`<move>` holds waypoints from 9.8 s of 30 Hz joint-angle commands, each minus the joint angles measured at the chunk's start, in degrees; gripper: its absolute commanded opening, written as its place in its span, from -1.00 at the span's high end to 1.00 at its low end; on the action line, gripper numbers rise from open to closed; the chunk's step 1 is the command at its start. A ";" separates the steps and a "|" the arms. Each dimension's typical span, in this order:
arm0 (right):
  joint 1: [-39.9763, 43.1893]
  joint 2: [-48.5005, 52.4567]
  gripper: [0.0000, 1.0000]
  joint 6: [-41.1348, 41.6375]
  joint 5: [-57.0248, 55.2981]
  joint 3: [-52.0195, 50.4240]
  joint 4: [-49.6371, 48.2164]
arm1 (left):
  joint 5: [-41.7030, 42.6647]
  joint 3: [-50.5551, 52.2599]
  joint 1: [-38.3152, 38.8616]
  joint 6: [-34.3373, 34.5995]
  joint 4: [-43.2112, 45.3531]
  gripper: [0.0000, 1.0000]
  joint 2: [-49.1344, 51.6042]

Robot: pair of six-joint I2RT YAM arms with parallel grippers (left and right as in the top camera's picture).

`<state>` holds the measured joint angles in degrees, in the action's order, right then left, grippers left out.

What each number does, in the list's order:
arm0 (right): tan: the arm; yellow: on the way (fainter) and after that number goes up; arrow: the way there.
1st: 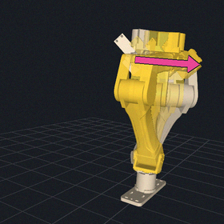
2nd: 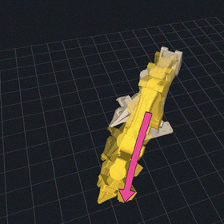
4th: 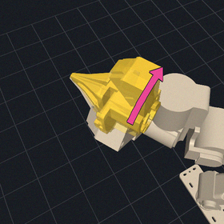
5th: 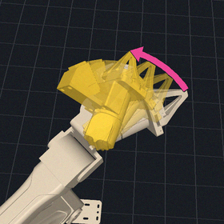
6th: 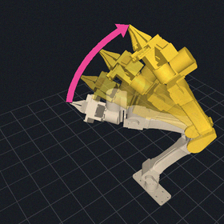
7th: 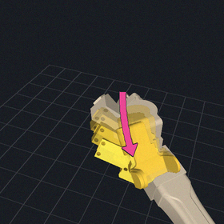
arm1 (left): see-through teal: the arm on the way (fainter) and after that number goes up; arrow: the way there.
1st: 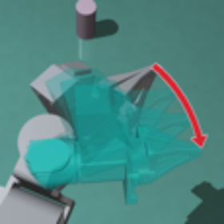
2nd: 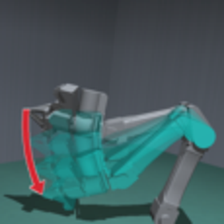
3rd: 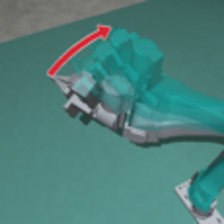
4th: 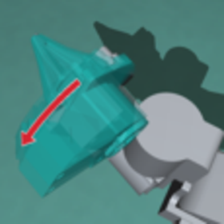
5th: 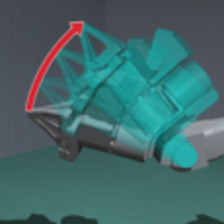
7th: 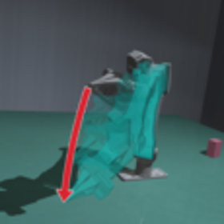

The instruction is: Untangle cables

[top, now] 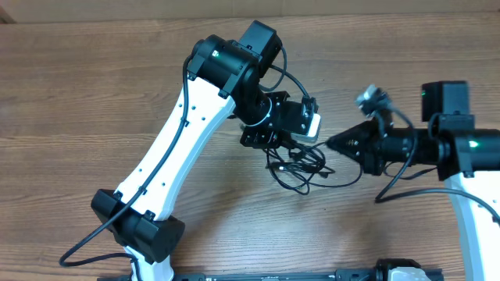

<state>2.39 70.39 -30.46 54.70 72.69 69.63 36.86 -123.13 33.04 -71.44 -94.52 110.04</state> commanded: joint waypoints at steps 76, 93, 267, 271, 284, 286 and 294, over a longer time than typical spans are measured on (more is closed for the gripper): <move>16.68 0.39 -0.74 -3.87 5.35 -0.37 15.89 | 15.28 -0.37 0.37 70.84 57.96 0.92 -0.66; 7.26 6.21 -0.82 27.61 -1.95 -0.37 -3.17 | 13.51 -0.37 0.35 70.84 58.62 0.92 -0.66; -6.49 -6.84 0.68 42.93 -42.25 -0.26 -5.60 | -25.90 -0.33 -0.39 84.30 32.79 0.91 -0.63; -6.49 -5.25 0.27 42.93 -42.25 -0.26 -4.90 | -25.92 -0.33 -0.39 84.19 32.76 0.91 -0.63; -6.49 -1.95 -0.09 42.60 -42.25 -0.26 -4.66 | -22.08 -0.35 -0.39 75.08 33.00 0.92 -0.63; -6.49 -1.95 -0.15 42.42 -42.25 -0.26 -4.98 | -16.48 -0.35 -0.39 69.05 33.35 0.92 -0.66; -6.49 -1.95 -0.60 32.46 -41.57 -0.26 -8.04 | -5.62 -0.48 -0.50 58.18 33.24 0.92 -1.44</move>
<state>-4.14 68.45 8.80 13.08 72.51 62.28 26.06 -122.96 32.53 -7.18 -61.34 110.04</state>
